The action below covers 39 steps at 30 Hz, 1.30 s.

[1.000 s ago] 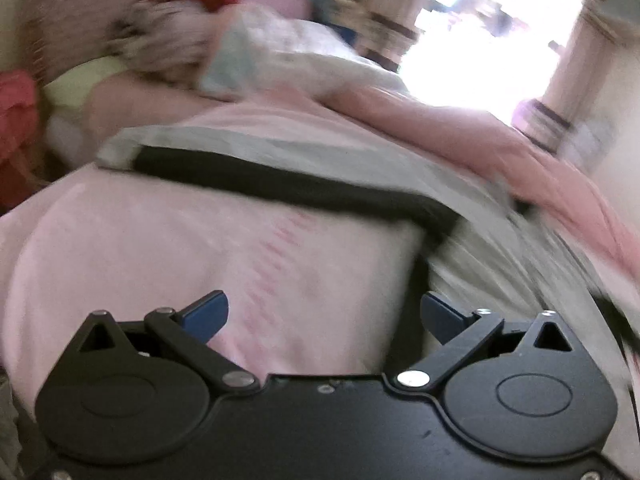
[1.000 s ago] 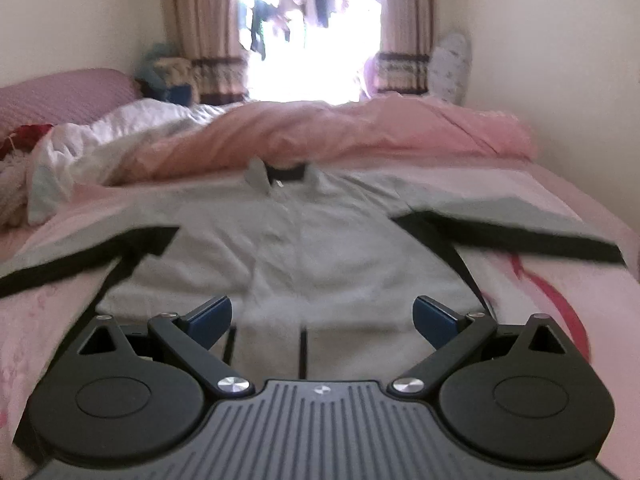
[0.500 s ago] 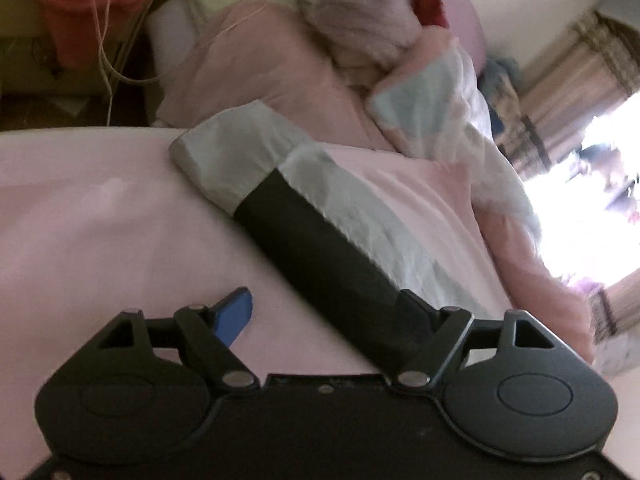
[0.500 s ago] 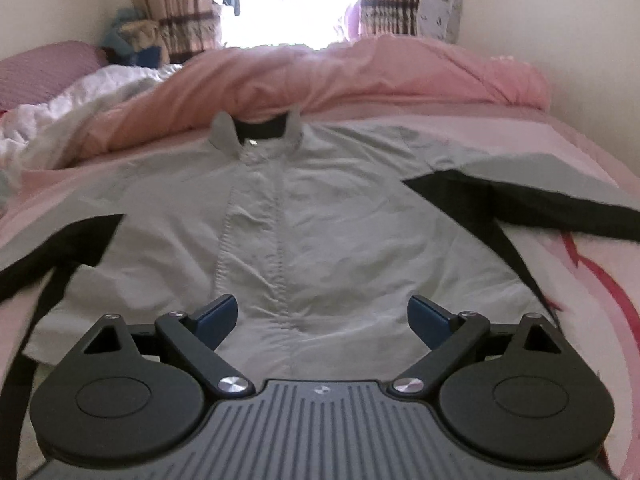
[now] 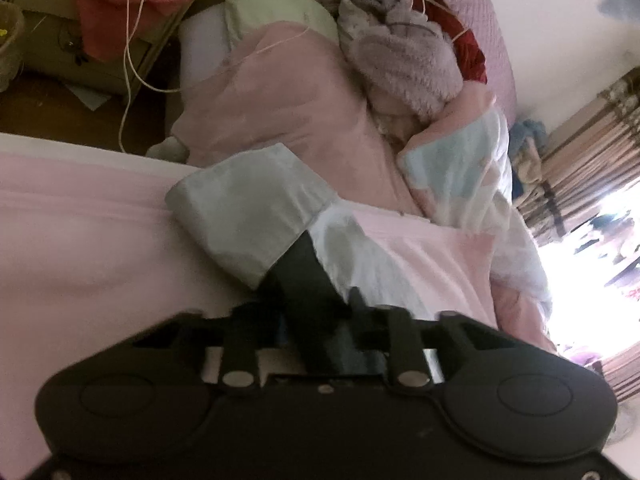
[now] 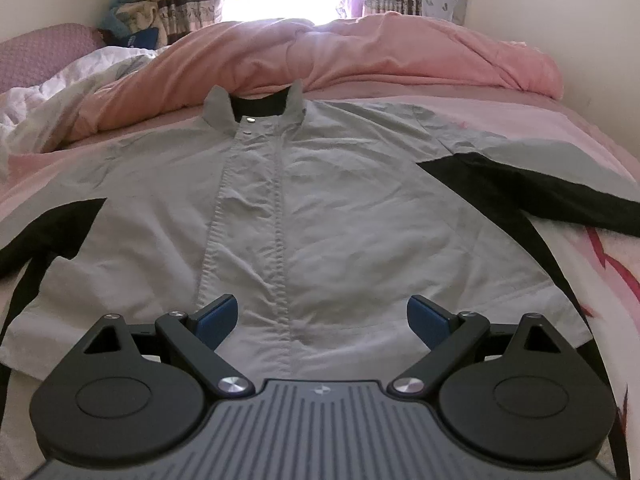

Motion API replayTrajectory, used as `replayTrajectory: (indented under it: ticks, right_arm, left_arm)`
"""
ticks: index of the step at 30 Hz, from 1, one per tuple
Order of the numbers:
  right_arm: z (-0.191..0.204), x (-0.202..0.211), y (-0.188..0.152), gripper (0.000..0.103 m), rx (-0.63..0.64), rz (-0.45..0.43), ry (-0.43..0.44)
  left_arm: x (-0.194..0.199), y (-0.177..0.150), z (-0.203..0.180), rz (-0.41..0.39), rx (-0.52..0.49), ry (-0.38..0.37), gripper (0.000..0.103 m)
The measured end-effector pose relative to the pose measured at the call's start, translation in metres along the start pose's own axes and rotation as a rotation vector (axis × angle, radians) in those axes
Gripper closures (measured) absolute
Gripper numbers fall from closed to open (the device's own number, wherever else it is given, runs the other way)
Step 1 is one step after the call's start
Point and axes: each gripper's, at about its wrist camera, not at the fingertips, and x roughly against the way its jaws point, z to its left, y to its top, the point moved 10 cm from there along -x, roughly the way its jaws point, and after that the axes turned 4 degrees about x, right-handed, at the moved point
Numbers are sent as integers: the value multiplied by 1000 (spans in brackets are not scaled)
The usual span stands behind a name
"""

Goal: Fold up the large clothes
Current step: 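Fold the held sleeve across the jacket body with the left gripper, release, then grasp the other jacket side and sleeve with the right gripper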

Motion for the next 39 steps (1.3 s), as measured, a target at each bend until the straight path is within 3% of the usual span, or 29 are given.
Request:
replayTrajectory:
  ticks: [1, 5, 9, 12, 15, 18, 22, 24, 25, 26, 27, 29, 31, 36, 39]
  right_arm:
    - [-2, 0, -1, 0, -3, 1, -3]
    - [-11, 0, -2, 4, -31, -2, -11]
    - [-17, 1, -2, 9, -31, -10, -6]
    - [-25, 3, -1, 10, -31, -15, -21]
    - [-36, 8, 0, 10, -53, -26, -14]
    - [-52, 16, 0, 10, -77, -34, -14]
    - [-80, 30, 1, 11, -114, -56, -42]
    - [-93, 36, 2, 11, -122, -67, -51]
    - [-99, 37, 3, 11, -124, -69, -50]
    - [-102, 37, 3, 11, -124, -68, -40]
    - [-107, 36, 4, 11, -128, -68, -21]
    - [-114, 29, 4, 19, -156, -55, 43]
    - [-120, 16, 6, 25, -211, -36, 132]
    - [-119, -33, 21, 32, -353, 16, 288]
    - [-128, -62, 40, 32, -424, -19, 269]
  left_arm:
    - [-1, -2, -3, 18, 7, -13, 103]
    - [17, -4, -32, -6, -31, -88, 103]
    - [45, -22, -96, 11, -93, -239, 103]
    - [70, -63, -162, 72, -198, -370, 103]
    - [94, -128, -232, 151, -335, -495, 103]
    - [116, -214, -301, 278, -427, -634, 103]
    - [157, -347, -381, 446, -551, -823, 103]
    - [173, -420, -406, 554, -614, -889, 98]
    - [175, -451, -412, 600, -648, -894, 75]
    - [175, -478, -415, 640, -693, -878, 44]
    - [172, -497, -414, 654, -724, -846, 36]
    - [168, -508, -406, 634, -756, -821, 36]
    - [158, -492, -390, 599, -786, -799, 36]
    - [108, -395, -323, 359, -938, -581, 36]
    - [72, -345, -279, 268, -1002, -429, 36]
